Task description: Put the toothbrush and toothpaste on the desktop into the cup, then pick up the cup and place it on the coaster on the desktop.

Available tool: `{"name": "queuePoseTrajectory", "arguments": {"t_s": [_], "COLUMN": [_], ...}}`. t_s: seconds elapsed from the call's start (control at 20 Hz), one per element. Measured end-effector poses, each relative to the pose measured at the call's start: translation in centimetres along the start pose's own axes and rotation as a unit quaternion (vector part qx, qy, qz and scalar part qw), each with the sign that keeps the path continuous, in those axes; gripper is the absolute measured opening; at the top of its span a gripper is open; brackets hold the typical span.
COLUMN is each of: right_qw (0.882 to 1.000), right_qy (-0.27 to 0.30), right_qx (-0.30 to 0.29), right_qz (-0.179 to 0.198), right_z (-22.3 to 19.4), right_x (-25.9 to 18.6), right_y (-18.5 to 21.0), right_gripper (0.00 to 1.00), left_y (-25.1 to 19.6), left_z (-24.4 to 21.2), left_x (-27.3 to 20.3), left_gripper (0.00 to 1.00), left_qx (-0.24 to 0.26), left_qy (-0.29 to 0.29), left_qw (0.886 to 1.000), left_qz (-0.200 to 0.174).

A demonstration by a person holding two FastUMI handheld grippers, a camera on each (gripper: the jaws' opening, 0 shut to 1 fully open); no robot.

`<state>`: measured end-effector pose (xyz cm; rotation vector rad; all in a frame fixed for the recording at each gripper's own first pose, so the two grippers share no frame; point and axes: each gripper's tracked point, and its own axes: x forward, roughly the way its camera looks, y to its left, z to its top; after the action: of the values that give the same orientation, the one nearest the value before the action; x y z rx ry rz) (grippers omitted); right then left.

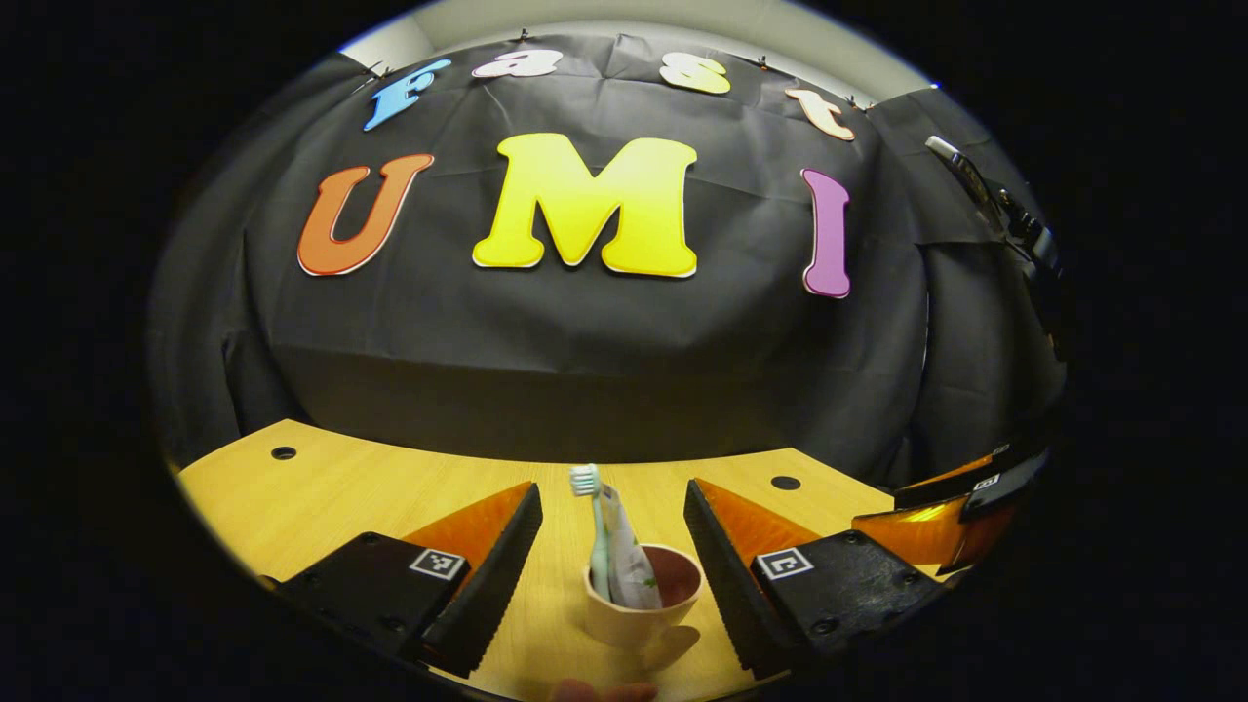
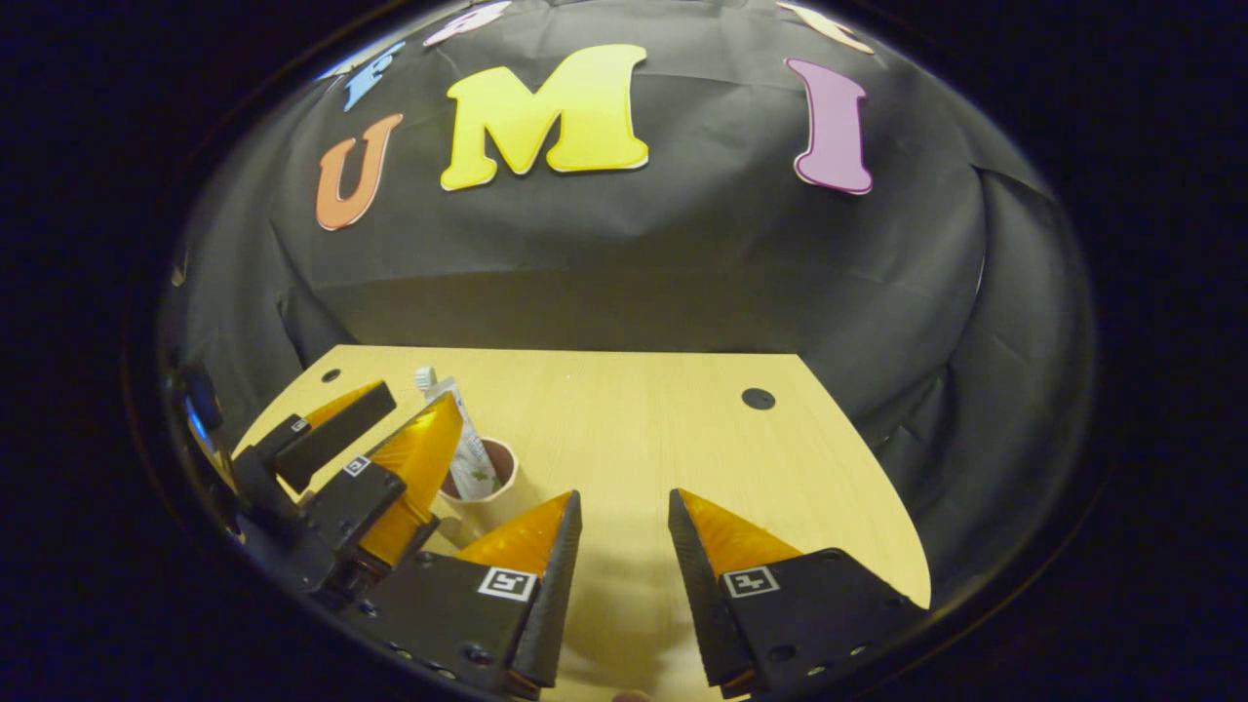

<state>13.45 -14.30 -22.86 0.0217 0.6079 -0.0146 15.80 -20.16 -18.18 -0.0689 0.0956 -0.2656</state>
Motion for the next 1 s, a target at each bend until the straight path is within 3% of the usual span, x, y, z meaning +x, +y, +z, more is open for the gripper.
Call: {"name": "queuePoseTrajectory", "arguments": {"t_s": [0.35, 0.45, 0.55, 1.0], "right_qw": [1.0, 1.0, 0.999, 0.992], "right_qy": [0.004, 0.015, 0.029, 0.118], "right_qx": [-0.01, -0.012, -0.014, -0.015], "right_qz": [0.013, 0.02, 0.03, 0.034], "right_z": [0.5, 0.4, 0.3, -2.0], "right_x": [-0.2, 0.1, 0.3, 2.0], "right_y": [3.0, 4.5, 6.1, 11.3], "right_gripper": [0.67, 0.67, 0.67, 0.67], "left_y": [4.0, 5.4, 6.7, 10.1], "left_z": [0.8, 1.1, 1.6, 4.4], "left_x": [-4.1, -5.1, -6.2, -9.1], "left_gripper": [0.94, 1.0, 0.96, 0.96], "left_qx": [-0.007, -0.004, -0.005, 0.004], "left_qy": [0.021, 0.031, 0.036, 0.046], "left_qw": [0.999, 0.998, 0.998, 0.997], "left_qz": [0.037, 0.049, 0.056, 0.059]}}
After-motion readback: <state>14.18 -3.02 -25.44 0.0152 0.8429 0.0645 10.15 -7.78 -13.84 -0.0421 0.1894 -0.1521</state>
